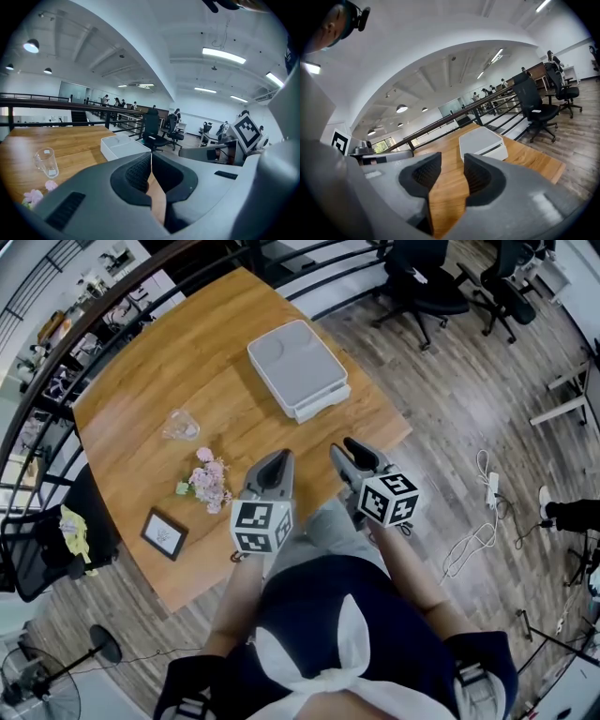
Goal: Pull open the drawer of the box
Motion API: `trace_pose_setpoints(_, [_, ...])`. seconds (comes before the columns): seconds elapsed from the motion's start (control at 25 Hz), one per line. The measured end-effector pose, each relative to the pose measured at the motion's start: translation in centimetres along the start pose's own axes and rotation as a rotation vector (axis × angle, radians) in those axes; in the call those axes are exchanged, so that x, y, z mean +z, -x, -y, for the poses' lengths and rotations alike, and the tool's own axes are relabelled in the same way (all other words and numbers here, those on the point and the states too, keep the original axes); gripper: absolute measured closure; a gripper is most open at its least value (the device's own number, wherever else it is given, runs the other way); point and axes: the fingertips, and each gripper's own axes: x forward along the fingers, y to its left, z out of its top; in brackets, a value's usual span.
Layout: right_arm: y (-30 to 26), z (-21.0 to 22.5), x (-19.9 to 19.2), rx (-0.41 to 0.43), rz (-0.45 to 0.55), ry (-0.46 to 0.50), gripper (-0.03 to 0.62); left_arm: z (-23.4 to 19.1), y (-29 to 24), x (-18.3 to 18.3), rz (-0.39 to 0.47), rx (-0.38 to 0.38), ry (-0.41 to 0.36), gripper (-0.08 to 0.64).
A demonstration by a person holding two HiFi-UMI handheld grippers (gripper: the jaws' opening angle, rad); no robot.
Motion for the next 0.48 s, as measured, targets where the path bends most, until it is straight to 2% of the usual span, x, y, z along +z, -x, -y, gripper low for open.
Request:
trace_pose_setpoints(0.24, [-3.6, 2.9, 0.1, 0.002, -0.024, -0.089, 0.396, -1.6, -3.0, 0.3, -0.031, -0.018, -0.007, 0.537])
trace_pose_setpoints(0.48, [-6.6, 5.4, 0.2, -0.016, -0.045, -0.163, 0.394, -3.6, -5.8, 0.3, -0.064, -0.023, 0.011, 0.537])
